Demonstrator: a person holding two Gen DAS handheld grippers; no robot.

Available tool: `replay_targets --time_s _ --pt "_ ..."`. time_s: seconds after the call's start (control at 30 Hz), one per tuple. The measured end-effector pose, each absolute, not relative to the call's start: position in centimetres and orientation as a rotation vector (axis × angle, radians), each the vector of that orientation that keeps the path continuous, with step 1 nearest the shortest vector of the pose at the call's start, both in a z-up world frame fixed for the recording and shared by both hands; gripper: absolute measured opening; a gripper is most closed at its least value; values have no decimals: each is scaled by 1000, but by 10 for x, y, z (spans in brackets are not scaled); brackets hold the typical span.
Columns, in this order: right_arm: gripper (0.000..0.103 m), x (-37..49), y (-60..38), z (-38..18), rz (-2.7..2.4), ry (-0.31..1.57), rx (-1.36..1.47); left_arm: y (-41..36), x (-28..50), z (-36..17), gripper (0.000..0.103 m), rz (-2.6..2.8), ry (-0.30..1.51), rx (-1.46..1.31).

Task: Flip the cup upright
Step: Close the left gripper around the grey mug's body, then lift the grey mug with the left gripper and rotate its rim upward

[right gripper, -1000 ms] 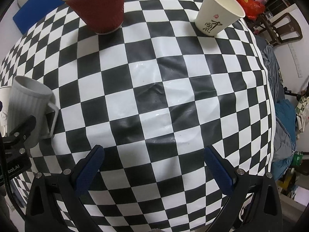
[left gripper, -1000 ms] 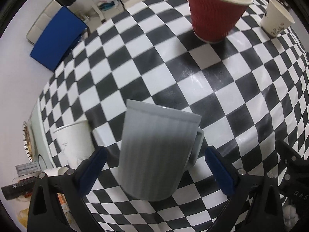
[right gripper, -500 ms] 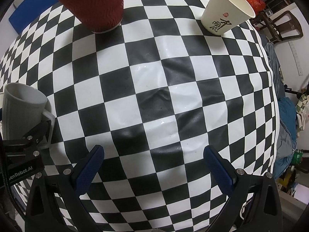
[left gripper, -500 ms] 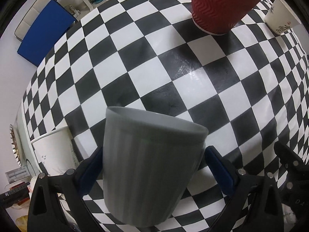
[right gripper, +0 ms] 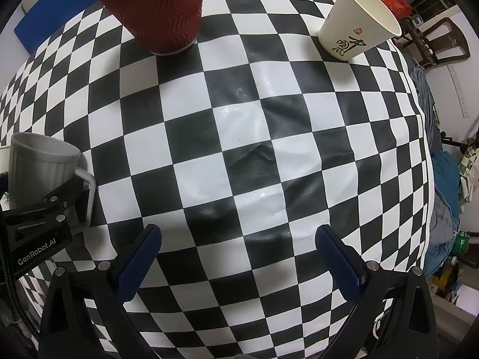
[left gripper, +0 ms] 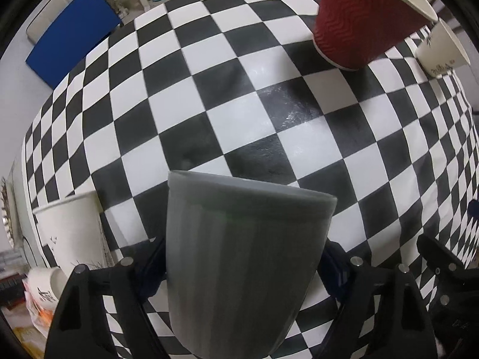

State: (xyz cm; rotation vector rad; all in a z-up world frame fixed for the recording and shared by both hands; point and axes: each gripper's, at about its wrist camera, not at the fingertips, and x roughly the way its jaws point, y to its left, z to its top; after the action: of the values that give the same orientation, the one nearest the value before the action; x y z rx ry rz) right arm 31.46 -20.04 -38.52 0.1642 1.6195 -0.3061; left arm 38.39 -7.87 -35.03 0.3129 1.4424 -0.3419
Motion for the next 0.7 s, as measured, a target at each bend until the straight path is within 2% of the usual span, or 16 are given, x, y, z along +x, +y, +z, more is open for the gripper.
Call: replay_targets --time_s 0.33,0.7 --pt "103 310 -198 -374 -312 1620 146 -37 376 -360 83 -280 1518 31" --pt "103 262 -202 -368 -268 1656 106 -24 323 -377 82 -201 1578 -150"
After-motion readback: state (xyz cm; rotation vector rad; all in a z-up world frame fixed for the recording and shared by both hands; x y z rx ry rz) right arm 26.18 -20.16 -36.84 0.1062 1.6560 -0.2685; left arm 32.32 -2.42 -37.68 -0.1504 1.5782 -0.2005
